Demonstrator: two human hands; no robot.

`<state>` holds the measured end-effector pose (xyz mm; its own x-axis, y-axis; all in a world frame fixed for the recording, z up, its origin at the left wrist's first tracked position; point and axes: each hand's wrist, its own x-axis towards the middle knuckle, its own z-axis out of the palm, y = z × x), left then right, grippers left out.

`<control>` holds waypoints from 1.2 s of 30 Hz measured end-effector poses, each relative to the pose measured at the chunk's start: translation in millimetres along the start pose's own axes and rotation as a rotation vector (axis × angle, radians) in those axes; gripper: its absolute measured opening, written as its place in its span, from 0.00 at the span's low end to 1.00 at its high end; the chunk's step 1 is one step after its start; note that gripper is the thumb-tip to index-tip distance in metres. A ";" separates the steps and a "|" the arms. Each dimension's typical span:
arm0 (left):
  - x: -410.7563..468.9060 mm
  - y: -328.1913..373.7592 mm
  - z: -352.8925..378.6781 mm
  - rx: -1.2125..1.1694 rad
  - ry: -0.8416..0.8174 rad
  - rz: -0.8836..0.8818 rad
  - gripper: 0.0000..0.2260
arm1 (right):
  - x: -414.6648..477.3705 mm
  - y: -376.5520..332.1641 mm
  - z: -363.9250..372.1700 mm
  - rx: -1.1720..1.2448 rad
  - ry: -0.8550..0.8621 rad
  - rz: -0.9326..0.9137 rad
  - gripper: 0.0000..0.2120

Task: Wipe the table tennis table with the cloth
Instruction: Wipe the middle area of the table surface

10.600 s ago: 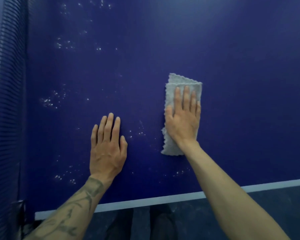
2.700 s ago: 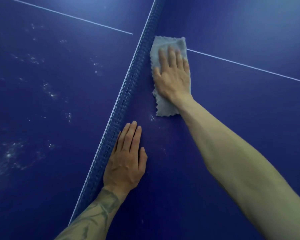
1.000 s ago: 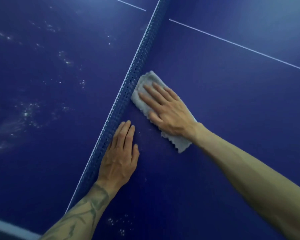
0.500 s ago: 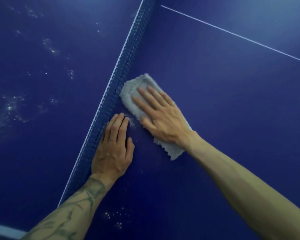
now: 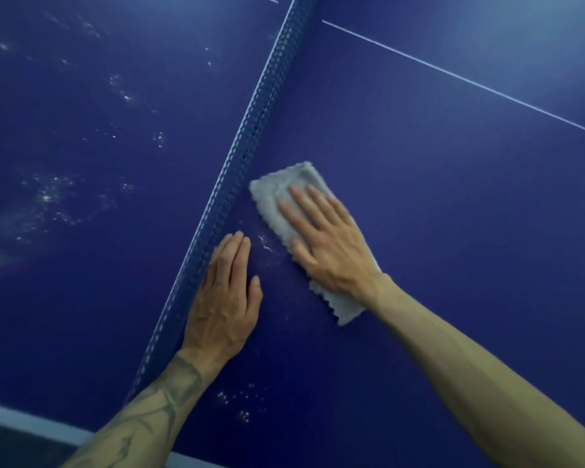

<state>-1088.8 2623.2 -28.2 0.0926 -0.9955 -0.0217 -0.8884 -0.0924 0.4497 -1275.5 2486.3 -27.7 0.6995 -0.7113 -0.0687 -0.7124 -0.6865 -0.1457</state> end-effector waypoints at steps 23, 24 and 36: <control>-37.7 -15.2 2.7 -0.048 0.006 -0.018 0.24 | 38.3 -55.6 9.0 -0.001 0.026 0.171 0.31; -41.2 -16.8 1.8 -0.061 0.014 -0.028 0.24 | 34.0 -69.4 14.2 -0.011 0.047 0.100 0.31; -118.6 -34.9 -9.7 -0.034 -0.047 -0.010 0.25 | -14.7 -89.1 12.7 0.007 0.032 0.294 0.31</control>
<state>-1064.5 2744.7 -32.6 0.0795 -0.9946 -0.0674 -0.8718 -0.1021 0.4790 -1221.6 2559.8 -26.2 0.4608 -0.8841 -0.0774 -0.8838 -0.4492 -0.1305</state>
